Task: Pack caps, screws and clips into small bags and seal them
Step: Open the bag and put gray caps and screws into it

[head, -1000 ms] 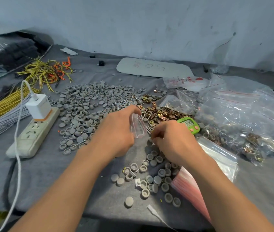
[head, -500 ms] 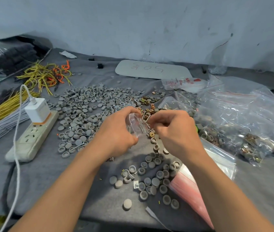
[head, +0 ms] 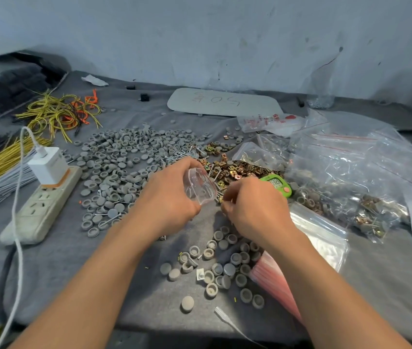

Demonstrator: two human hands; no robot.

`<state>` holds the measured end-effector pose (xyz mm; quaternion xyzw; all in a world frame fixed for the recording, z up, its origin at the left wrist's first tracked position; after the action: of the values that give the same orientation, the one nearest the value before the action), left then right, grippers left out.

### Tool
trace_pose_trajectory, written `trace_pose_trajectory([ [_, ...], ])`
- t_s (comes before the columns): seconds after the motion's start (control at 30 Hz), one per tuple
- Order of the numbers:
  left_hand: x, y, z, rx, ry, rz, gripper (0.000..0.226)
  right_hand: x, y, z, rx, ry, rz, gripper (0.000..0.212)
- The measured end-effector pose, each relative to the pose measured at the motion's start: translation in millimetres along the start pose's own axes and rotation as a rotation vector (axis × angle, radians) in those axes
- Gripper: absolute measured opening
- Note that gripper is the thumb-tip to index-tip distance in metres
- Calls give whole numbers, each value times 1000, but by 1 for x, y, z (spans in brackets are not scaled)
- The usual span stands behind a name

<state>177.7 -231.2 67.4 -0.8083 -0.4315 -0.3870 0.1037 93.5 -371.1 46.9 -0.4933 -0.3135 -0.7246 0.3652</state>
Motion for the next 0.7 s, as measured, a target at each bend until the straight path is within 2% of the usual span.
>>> trace_pose_trajectory([
  [0.1,-2,-1,-3,-5,62,-14,49,14,3,-3,38,529,-76,6],
  [0.13,-4,-2,-3,-6,63,-4,50,13,3,1,77,648,-44,6],
  [0.2,-8,-1,-3,-4,56,32,52,9,0,13,163,723,31,7],
  [0.4,-8,0,-1,3,0,53,51,1,-2,30,204,705,69,16],
  [0.53,-1,1,2,12,14,3,53,17,3,7,95,746,-49,9],
  [0.6,1,1,4,25,6,-10,56,20,5,-5,55,578,-46,13],
  [0.7,3,2,5,36,8,-11,56,4,0,-4,105,242,155,12],
])
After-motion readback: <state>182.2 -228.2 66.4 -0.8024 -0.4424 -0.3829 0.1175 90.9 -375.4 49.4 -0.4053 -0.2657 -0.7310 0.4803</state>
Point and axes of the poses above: each hand's wrist, its own y-axis towards the middle knuckle, its own x-axis out of the back of the hand, z = x × y, the point moved 9 cm from there along y, towards the middle knuckle, and after that the axes turned 3 degrees about -y, right-handed, at the moved point
